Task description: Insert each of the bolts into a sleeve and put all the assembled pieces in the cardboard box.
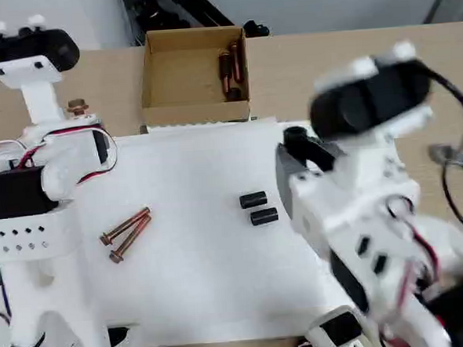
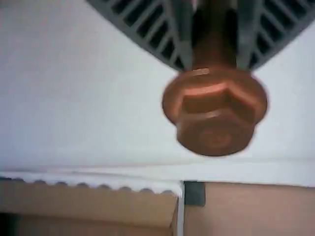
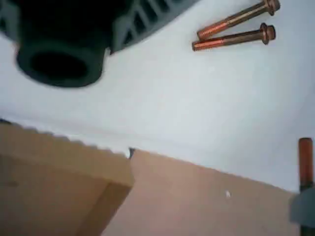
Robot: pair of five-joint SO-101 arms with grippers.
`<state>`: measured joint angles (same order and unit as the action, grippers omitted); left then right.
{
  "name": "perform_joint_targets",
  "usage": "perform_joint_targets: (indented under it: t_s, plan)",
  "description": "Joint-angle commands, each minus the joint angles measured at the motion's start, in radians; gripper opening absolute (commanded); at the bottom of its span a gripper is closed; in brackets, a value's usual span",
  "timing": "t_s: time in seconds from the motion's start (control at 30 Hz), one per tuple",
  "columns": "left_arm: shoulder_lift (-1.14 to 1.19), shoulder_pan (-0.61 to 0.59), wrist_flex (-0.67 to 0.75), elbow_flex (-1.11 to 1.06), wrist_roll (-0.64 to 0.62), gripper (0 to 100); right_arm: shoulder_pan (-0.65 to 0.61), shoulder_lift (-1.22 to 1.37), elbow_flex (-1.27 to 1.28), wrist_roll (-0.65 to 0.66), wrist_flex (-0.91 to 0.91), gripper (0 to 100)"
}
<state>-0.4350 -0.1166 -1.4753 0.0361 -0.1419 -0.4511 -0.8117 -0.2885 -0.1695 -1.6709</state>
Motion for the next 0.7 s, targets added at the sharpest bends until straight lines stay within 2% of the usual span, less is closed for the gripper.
perform_joint_targets:
  t_s: [0.0,0.13,0.27,0.43,0.67]
  plan:
    - [-0.044,0.063,0.043,0.008,0.002,1,0.008,-0.09,0.028,0.057,-0.002,1.0]
    - [-0.044,0.175,0.044,0.008,0.003,1,0.008,-0.236,0.226,0.074,0.042,1.0]
    - [-0.044,0.227,0.087,0.007,0.003,1,0.008,-0.418,0.476,0.077,0.185,1.0]
    - [-0.044,0.261,0.127,0.005,0.005,1,0.008,-0.65,0.881,0.13,0.493,0.9]
    - [-0.044,0.267,0.169,0.007,0.003,1,0.007,-0.921,1.432,0.129,0.905,0.4]
